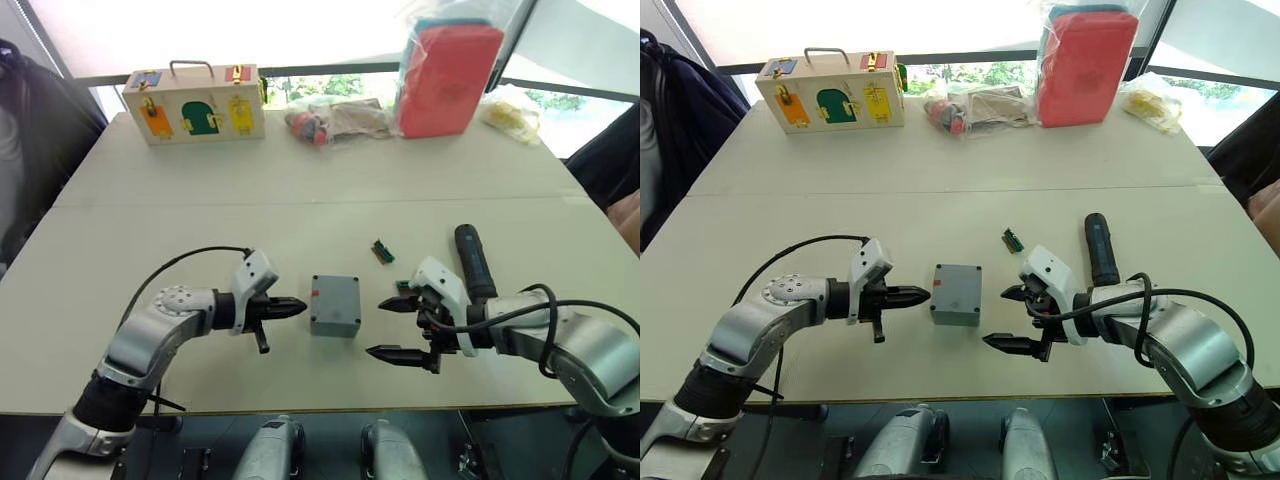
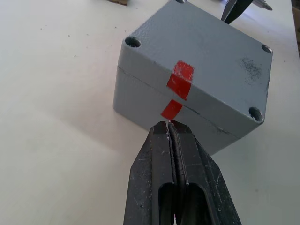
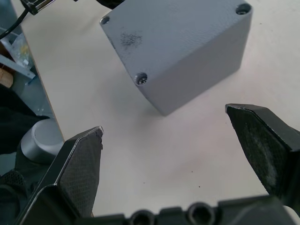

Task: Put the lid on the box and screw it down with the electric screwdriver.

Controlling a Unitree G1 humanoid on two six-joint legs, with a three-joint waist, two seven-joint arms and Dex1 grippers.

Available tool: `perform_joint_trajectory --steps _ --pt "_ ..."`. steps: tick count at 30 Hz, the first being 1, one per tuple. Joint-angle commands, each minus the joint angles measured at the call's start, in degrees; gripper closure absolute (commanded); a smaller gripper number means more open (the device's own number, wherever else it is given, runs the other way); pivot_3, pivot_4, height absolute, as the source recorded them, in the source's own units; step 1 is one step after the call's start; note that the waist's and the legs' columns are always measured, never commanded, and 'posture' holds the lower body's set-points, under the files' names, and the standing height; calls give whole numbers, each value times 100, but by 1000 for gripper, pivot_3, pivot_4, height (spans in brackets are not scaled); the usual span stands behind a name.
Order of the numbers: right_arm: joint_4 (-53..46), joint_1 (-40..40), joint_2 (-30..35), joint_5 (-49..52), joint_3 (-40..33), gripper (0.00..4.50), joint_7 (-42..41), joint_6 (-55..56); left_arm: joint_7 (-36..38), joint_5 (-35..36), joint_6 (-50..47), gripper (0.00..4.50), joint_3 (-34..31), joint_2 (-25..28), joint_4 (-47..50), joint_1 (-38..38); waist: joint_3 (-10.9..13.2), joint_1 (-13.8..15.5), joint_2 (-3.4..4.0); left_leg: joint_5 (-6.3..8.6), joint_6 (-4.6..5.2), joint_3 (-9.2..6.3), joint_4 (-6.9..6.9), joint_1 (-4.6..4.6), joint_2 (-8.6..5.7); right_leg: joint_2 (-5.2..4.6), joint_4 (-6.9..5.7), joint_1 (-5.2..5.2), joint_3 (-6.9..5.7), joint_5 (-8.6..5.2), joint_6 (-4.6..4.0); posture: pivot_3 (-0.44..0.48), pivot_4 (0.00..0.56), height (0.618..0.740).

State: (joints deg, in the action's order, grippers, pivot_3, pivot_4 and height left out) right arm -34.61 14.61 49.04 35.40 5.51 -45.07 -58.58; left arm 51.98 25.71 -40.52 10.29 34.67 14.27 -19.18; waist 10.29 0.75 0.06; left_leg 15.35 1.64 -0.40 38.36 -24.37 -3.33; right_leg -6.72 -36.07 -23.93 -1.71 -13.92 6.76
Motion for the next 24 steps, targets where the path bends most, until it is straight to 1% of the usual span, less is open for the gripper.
perform_joint_trajectory --steps 1,10,13,24 --pt "-182 -10 -45 137 -152 17 55 -12 0 19 74 4500 -61 -28 117 -34 0 -1 0 0 0 0 0 0 0 0 -1 0 0 0 0 0 150 740" --pt "-238 -120 32 129 -16 17 12 13 -117 -65 151 4500 -9 -165 126 101 0 0 0 0 1 0 0 0 0 0 -1 1 0 0 0 0 150 740" --pt "-265 -125 96 94 46 17 -44 51 -112 -112 185 4500 31 -214 34 26 0 8 0 0 1 0 1 0 0 0 -2 1 0 0 0 0 150 740" --pt "-361 -113 -82 104 122 17 177 3 90 -245 298 4500 87 -202 -179 -152 0 5 0 0 1 0 2 0 -1 1 -2 1 0 0 0 0 150 740"
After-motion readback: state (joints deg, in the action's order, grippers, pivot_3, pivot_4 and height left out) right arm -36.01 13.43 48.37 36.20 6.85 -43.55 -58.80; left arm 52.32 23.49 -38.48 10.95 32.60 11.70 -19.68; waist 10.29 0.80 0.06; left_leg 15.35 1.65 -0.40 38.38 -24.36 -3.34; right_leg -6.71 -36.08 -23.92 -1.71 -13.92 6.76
